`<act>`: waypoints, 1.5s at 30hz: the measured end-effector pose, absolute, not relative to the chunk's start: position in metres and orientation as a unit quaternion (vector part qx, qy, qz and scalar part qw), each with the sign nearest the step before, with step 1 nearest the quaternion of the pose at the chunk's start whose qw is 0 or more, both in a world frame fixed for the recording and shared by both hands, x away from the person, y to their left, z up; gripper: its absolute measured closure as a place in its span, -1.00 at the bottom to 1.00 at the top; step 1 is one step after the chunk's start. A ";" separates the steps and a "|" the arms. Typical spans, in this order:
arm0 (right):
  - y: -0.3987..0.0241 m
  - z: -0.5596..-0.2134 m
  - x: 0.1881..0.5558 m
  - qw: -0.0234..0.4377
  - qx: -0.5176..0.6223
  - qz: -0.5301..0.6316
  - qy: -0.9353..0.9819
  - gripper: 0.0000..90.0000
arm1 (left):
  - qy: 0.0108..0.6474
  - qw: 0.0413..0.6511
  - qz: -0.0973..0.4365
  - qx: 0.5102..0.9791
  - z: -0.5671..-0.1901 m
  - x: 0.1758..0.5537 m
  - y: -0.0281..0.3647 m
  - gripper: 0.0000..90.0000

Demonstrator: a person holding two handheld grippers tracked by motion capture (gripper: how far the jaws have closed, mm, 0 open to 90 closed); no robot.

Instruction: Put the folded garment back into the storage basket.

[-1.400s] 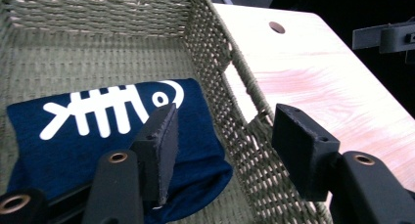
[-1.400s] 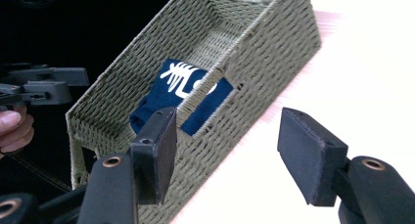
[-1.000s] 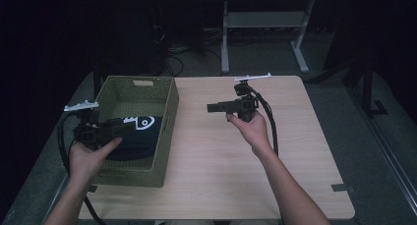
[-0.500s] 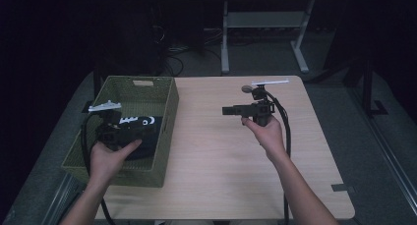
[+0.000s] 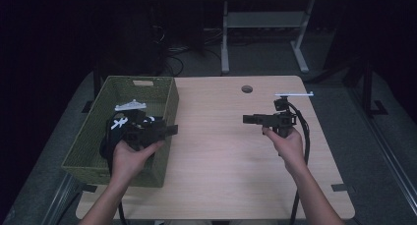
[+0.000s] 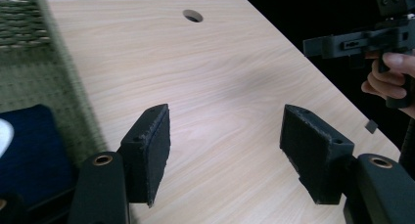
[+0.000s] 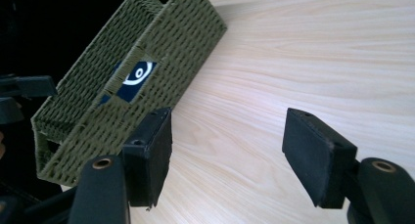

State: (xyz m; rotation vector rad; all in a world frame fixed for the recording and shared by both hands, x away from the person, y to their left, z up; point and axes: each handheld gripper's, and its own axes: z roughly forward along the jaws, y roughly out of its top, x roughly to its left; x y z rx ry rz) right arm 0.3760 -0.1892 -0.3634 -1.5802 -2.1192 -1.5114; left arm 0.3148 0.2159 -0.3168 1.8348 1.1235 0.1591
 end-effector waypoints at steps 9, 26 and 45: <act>-0.208 -0.375 0.370 0.050 -0.531 -0.490 -0.689 -0.24 | 0.448 0.470 0.051 0.759 -0.329 0.317 0.195 -0.23; -0.243 -0.393 0.353 0.051 -0.549 -0.489 -0.676 -0.28 | 0.432 0.469 0.030 0.770 -0.353 0.318 0.144 -0.29; -0.277 -0.416 0.335 0.054 -0.570 -0.480 -0.664 -0.32 | 0.428 0.479 0.019 0.766 -0.379 0.322 0.111 -0.33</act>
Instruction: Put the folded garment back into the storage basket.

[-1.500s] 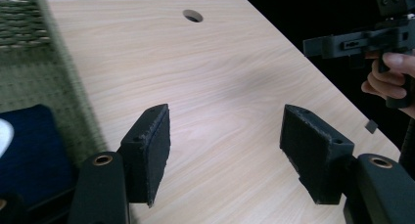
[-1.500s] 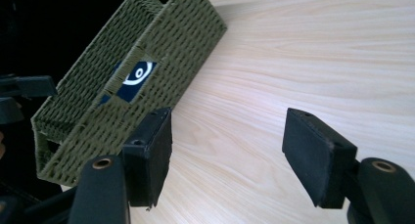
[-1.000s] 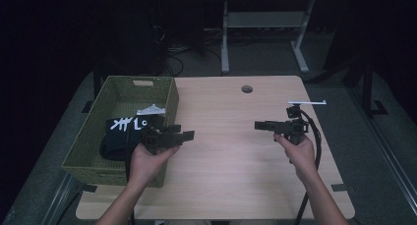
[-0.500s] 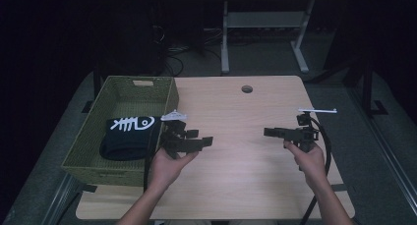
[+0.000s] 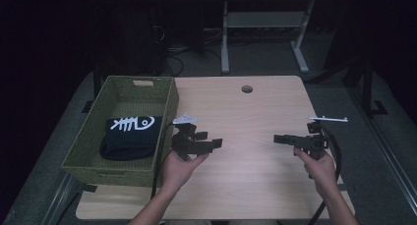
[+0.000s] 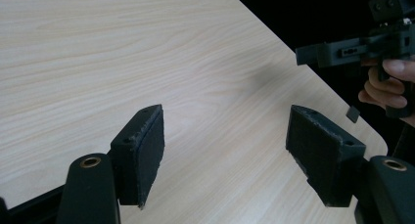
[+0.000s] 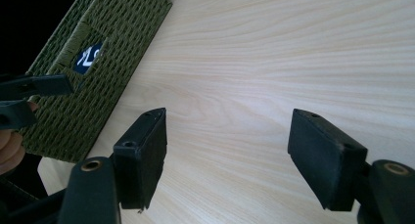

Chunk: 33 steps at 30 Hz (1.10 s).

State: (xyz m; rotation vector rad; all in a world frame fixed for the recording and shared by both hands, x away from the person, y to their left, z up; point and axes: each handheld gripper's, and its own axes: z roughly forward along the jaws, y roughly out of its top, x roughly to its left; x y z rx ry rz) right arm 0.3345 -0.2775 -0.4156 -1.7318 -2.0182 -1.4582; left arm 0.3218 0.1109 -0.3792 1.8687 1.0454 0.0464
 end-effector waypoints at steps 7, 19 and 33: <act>-0.287 -0.426 0.328 0.059 -0.575 -0.480 -0.660 -0.33 | 0.430 0.482 0.017 0.763 -0.391 0.322 0.103 -0.36; -0.304 -0.444 0.313 0.061 -0.586 -0.475 -0.654 -0.34 | 0.437 0.487 0.011 0.756 -0.411 0.323 0.095 -0.39; -0.321 -0.455 0.293 0.054 -0.595 -0.482 -0.640 -0.36 | 0.452 0.488 0.002 0.747 -0.436 0.324 0.097 -0.41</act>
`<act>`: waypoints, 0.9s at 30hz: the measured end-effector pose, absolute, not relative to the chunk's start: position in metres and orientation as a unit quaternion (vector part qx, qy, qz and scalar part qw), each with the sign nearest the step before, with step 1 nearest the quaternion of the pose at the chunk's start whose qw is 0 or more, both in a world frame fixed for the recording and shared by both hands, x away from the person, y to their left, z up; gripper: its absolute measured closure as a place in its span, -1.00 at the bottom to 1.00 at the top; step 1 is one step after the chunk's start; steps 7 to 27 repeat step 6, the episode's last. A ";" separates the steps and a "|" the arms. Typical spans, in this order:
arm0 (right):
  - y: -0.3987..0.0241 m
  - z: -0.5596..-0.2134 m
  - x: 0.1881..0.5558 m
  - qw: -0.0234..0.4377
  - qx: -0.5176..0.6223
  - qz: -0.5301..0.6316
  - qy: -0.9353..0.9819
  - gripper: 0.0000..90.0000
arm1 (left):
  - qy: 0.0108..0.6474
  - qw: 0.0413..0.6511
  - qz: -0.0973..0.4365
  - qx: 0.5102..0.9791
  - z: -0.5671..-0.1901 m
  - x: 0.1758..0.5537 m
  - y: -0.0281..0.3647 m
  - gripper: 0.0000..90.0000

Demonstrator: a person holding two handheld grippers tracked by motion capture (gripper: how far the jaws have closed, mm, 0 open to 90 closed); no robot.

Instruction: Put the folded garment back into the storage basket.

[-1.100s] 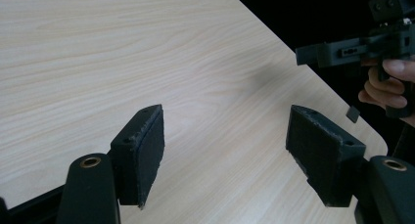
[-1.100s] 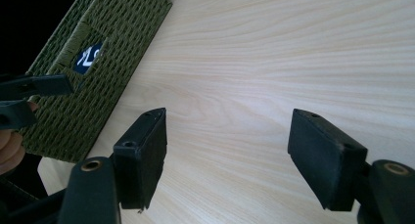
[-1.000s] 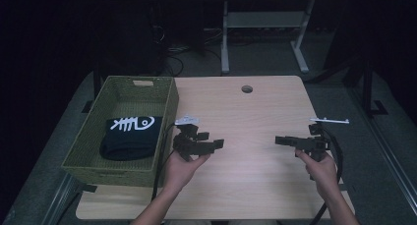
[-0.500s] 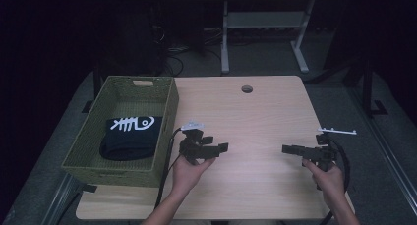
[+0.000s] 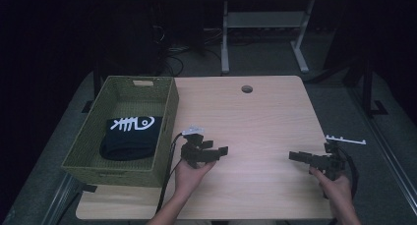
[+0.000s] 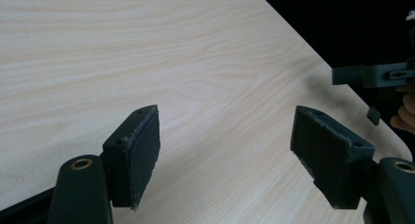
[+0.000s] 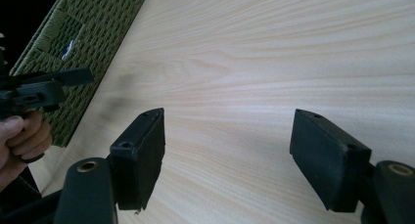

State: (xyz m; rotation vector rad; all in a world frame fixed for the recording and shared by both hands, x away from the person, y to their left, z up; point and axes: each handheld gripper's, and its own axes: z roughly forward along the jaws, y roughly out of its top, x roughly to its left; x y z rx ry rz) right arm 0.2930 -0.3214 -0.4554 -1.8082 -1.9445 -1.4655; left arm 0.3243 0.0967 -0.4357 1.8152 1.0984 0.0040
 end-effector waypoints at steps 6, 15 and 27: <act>-0.324 -0.458 0.285 0.049 -0.589 -0.481 -0.647 -0.39 | 0.451 0.487 -0.001 0.747 -0.441 0.323 0.096 -0.41; -0.324 -0.458 0.285 0.049 -0.589 -0.481 -0.647 -0.39 | 0.451 0.487 -0.001 0.747 -0.441 0.323 0.096 -0.41; -0.324 -0.458 0.285 0.049 -0.589 -0.481 -0.647 -0.39 | 0.451 0.487 -0.001 0.747 -0.441 0.323 0.096 -0.41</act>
